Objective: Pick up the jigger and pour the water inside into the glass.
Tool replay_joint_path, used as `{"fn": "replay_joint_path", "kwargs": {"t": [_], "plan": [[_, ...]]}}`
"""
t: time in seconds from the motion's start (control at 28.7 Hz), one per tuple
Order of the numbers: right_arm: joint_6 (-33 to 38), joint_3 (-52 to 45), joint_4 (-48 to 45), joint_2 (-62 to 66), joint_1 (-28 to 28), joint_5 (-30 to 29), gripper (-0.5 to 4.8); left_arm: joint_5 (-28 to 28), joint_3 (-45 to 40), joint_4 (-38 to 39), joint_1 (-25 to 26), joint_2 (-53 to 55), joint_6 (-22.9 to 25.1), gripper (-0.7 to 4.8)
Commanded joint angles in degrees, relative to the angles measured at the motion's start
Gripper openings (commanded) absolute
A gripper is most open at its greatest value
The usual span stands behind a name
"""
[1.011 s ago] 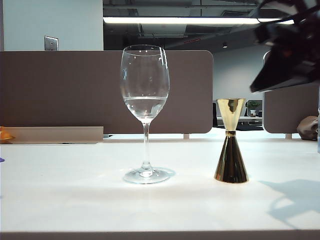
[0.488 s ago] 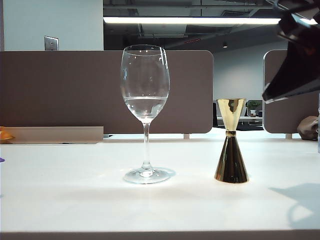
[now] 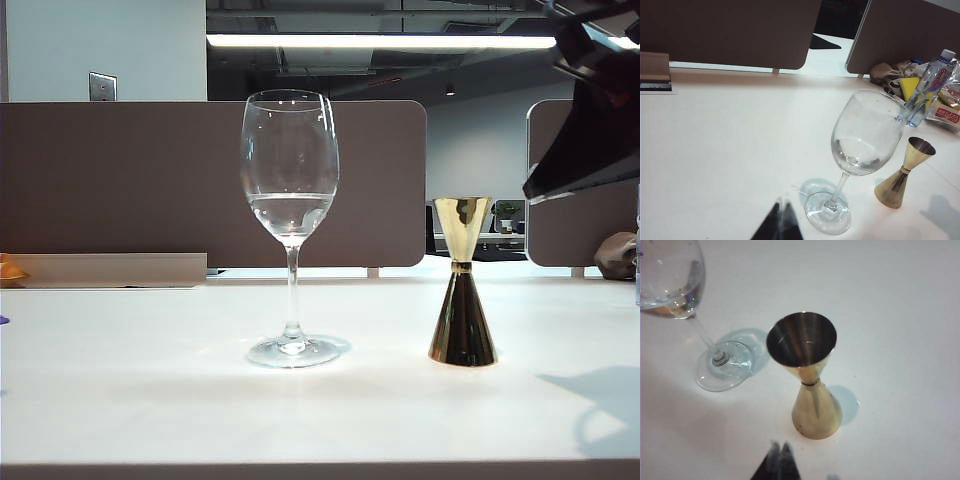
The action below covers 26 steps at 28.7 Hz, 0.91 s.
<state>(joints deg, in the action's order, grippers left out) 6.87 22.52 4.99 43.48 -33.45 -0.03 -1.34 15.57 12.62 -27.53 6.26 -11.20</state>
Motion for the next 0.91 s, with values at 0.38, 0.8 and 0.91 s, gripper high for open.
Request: {"fn": "replay_joint_path", "kwargs": {"t": [0.38,0.8,0.91], "plan": [[0.3,0.2,-0.1,-7.5,1.7,1.2,0.04,-4.0,0.2,-0.5,6.6,0.1,0.2,-0.03],[0.3,0.0,-0.1,-21.9,16.1,1.4,0.04,-4.9,-0.2,-0.1,31.2,-1.2,0.2,-0.03],[0.3,-0.7,-0.1,-26.3,18.2,1.4,0.04,-4.9,-0.6,0.5,31.0,-2.4,0.2,-0.03]]}}
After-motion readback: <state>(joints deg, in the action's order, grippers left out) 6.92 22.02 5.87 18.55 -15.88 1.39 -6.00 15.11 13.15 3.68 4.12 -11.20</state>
